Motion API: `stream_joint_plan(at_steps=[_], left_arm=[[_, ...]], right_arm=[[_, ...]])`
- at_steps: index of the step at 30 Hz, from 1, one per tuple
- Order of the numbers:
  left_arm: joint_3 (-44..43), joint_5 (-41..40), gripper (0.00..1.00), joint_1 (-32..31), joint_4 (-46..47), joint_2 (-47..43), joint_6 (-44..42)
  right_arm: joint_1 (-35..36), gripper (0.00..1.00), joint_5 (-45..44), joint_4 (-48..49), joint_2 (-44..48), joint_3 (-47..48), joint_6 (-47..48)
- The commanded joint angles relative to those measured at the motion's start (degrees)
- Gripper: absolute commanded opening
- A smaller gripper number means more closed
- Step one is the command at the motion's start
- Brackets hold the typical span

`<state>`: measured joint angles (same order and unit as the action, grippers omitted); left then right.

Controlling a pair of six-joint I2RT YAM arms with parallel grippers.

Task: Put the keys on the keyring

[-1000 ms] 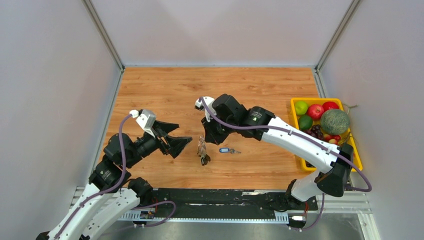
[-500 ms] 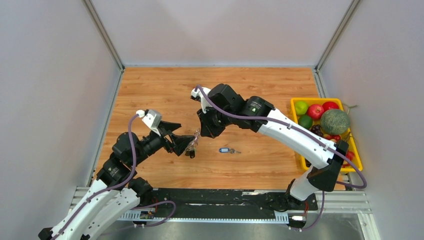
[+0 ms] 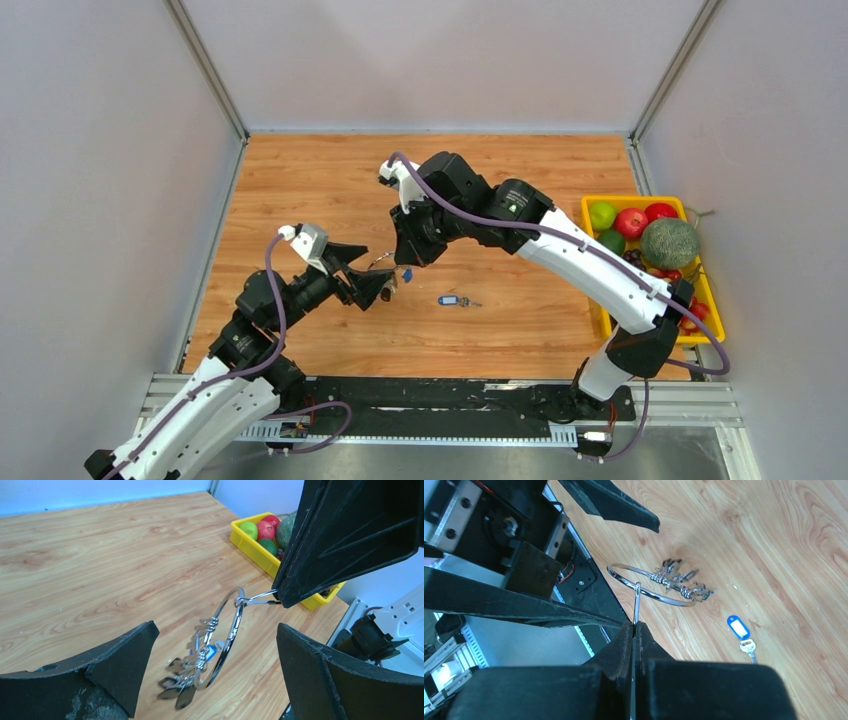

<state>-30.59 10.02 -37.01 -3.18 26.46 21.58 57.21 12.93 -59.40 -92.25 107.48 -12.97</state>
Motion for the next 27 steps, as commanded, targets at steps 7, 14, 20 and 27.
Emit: stream_joint_plan(at_steps=[7, 14, 20, 27], left_arm=[[5.2, 0.4, 0.98, 0.2, 15.3, -0.4, -1.2], [7.2, 2.0, 0.91, 0.2, 21.3, 1.6, -3.9], [7.4, 3.7, 0.84, 0.2, 23.4, 4.4, -5.1], [7.4, 4.2, 0.75, 0.2, 24.8, 5.2, -5.4]], right_arm=[[-0.4, 0.0, 2.7, -1.9, -1.6, 6.0, -1.3], [-0.7, 0.0, 4.7, -1.9, -1.5, 6.4, -1.5], [-1.0, 0.0, 5.9, -2.0, -1.9, 7.7, -2.0], [-1.0, 0.0, 6.5, -1.9, -2.6, 7.9, -2.1]])
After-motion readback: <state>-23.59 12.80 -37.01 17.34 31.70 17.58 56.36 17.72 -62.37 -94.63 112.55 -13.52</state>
